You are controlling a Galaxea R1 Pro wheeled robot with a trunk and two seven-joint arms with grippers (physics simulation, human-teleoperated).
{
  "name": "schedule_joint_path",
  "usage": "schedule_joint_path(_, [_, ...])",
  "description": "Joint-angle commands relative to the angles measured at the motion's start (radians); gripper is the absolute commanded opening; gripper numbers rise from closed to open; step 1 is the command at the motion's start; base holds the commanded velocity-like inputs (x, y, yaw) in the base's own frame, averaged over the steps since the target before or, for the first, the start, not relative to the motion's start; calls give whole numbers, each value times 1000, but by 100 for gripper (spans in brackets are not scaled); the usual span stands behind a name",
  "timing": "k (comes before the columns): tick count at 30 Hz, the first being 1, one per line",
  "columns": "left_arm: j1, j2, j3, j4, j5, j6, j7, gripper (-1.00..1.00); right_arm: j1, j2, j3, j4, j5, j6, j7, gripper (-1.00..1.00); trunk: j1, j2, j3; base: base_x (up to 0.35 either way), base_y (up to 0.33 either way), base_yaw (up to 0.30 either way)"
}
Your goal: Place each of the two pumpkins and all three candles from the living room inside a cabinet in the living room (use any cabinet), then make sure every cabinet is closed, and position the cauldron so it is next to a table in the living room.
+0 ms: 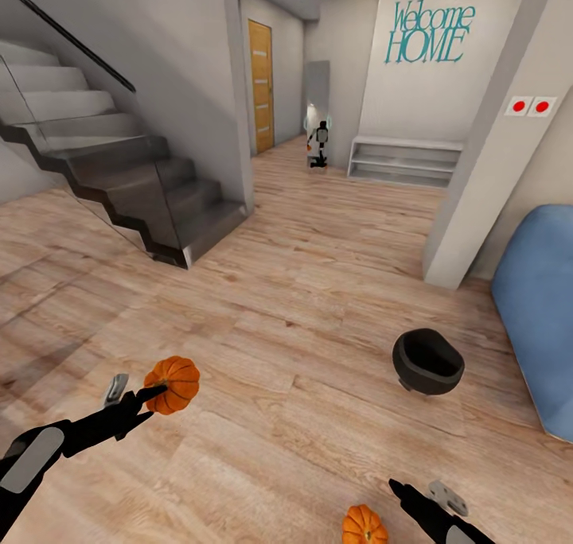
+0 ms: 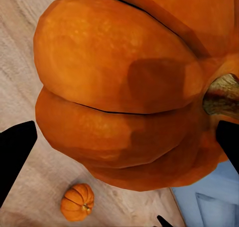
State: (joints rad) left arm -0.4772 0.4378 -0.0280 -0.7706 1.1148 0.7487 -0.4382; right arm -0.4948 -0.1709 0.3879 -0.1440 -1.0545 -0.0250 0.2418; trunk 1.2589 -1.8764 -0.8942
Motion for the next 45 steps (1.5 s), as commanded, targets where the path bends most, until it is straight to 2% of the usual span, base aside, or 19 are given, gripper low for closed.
schedule_joint_path(1, [-1, 1, -2, 0, 6, 3, 0, -100, -1, 0, 9, 1, -10, -3, 3, 100, 4, -8, -4, 0, 0, 0])
schedule_joint_path(11, [-1, 2, -3, 0, 9, 6, 0, -100, -1, 2, 9, 0, -9, -3, 8, 100, 42, -78, -35, 0, 0, 0])
schedule_joint_path(16, [-1, -1, -3, -9, 10, 47, 0, -100, -1, 1, 10, 0, -9, -3, 18, 100, 61, -113, -51, 0, 0, 0])
schedule_joint_path(23, [-1, -8, -3, -12, 11, 57, -2, -100, -1, 1, 9, 2, -10, -3, 53, 100, 88, -162, -73, 0, 0, 0])
schedule_joint_path(28, [0, 0, -1, -17, 27, 59, -1, -100, -1, 1, 9, 6, -11, -2, 64, 100, 107, -197, -89, 0, 0, 0])
schedule_joint_path(35, [0, 1, -1, -30, 42, 133, -1, -100, -1, 2, 9, 7, -12, 12, 57, 100, 134, -246, -111, 0, 0, 0])
schedule_joint_path(45, [0, 0, -1, -33, 43, 141, -2, -100, -1, 2, 11, 2, -11, 13, 60, 100, 172, -316, -142, 0, 0, 0])
